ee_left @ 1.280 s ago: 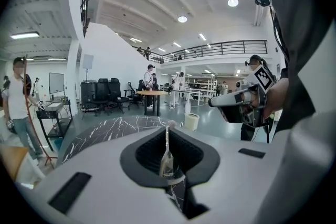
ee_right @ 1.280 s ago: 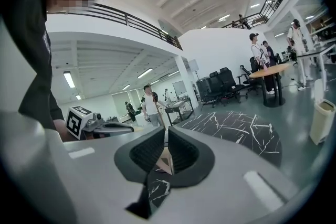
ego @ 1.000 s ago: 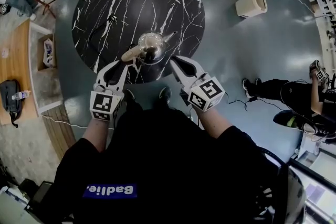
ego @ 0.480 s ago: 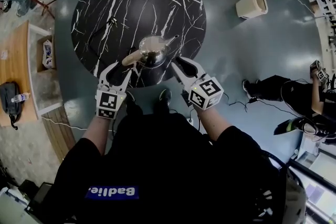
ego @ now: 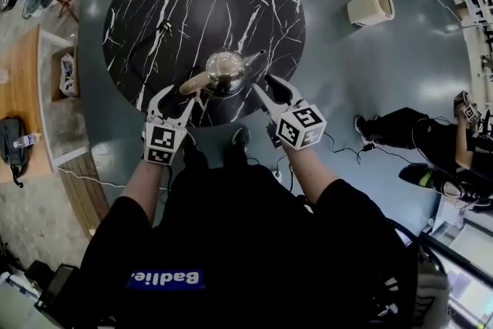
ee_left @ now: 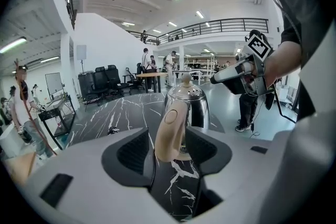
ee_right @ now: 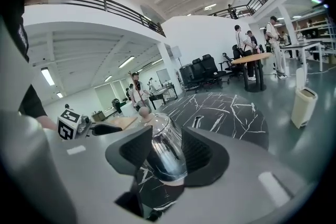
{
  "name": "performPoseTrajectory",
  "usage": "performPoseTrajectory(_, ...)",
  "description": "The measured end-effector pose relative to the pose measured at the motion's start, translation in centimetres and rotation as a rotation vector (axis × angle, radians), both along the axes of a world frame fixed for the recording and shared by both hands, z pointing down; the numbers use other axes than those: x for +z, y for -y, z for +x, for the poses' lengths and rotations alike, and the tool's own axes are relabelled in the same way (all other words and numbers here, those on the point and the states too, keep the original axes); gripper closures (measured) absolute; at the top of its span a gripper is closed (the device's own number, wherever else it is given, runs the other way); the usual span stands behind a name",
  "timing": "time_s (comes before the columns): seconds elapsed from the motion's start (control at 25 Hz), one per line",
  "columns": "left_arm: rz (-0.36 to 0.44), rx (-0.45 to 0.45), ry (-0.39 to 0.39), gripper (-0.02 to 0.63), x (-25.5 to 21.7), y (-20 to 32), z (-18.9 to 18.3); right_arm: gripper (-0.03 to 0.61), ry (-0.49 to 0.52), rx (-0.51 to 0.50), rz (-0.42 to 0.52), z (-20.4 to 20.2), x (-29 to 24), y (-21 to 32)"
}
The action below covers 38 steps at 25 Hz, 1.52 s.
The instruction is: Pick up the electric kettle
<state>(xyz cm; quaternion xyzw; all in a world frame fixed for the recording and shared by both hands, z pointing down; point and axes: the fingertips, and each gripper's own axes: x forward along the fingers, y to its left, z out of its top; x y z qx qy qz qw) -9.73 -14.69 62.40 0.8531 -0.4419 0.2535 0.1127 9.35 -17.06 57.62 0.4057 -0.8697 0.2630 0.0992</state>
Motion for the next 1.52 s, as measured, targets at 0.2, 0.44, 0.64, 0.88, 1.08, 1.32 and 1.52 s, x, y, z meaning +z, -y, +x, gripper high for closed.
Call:
performPoseTrajectory(0.2, -0.026, 0.001, -0.005, 0.407, 1.5, 0.6, 0.2, 0.413, 0.003, 0.033, -0.043, 0.4, 1.7, 1.1)
performPoseTrajectory(0.44, -0.048, 0.018, 0.011, 0.407, 2.9, 0.9, 0.7, 0.403, 0.045, 0.087, -0.086, 0.7, 3.2, 2.8)
performPoseTrajectory(0.64, -0.056, 0.023, 0.023, 0.407, 3.7, 1.4, 1.0, 0.403, 0.047, 0.136, -0.092, 0.9, 4.1, 4.7)
performPoseTrajectory(0.88, -0.041, 0.038, 0.04, 0.407, 4.0, 2.2, 1.2, 0.403, 0.035, 0.179, -0.11, 1.4, 5.6, 6.7)
performPoseTrajectory(1.08, -0.036, 0.041, 0.057, 0.407, 4.3, 2.8, 1.3, 0.403, 0.044, 0.192, -0.117, 1.3, 6.3, 7.9)
performPoseTrajectory(1.32, -0.025, 0.044, 0.066, 0.41, 4.3, 3.3, 1.4, 0.405, 0.046, 0.193, -0.128, 0.8, 6.9, 8.7)
performPoseTrajectory(1.52, -0.02, 0.067, 0.077, 0.473, 4.6, 3.2, 1.6, 0.461, 0.043, 0.193, -0.125, 0.7, 7.3, 8.9)
